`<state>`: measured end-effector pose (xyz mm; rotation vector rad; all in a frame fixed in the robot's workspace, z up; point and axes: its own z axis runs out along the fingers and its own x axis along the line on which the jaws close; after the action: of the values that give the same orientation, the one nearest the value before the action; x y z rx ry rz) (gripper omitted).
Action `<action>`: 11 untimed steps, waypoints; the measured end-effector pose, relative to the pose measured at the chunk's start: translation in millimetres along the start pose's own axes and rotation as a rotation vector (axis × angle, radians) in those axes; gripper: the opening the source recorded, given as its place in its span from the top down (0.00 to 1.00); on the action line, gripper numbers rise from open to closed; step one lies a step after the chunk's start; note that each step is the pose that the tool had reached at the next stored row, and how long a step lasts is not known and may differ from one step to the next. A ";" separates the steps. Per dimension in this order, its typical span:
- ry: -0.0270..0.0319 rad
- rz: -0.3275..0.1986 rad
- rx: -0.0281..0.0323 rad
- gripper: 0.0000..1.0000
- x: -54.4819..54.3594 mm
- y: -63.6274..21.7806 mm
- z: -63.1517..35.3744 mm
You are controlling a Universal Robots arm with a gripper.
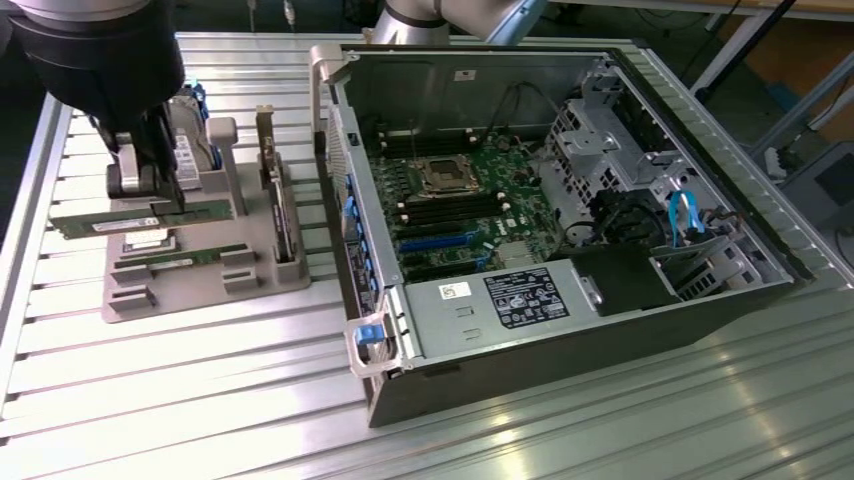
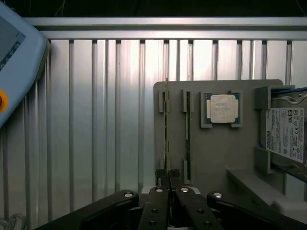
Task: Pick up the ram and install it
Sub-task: 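Pick up the ram and move it above insertion slot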
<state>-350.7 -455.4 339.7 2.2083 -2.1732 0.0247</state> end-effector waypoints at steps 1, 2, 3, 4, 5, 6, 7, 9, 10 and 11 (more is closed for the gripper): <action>0.0001 0.000 -0.0001 0.88 0.1 0.0 -1.6; 0.0001 0.000 -0.0001 0.88 0.1 0.1 -3.1; 0.0001 0.000 -0.0001 0.88 0.2 0.1 -4.8; 0.0001 0.000 0.0000 0.88 0.3 0.1 -6.2; 0.0001 0.000 0.0000 0.88 0.4 0.2 -8.9; 0.0001 0.000 0.0000 0.88 0.5 0.2 -10.8; 0.0001 0.000 -0.0001 0.88 0.5 0.2 -12.1; 0.0000 0.000 0.0000 0.88 0.6 0.3 -14.9; 0.0001 0.000 0.0000 0.88 0.7 0.3 -16.1; 0.0000 0.000 0.0000 0.88 0.7 0.4 -17.6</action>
<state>-350.7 -455.4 357.3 2.2082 -2.1732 0.0247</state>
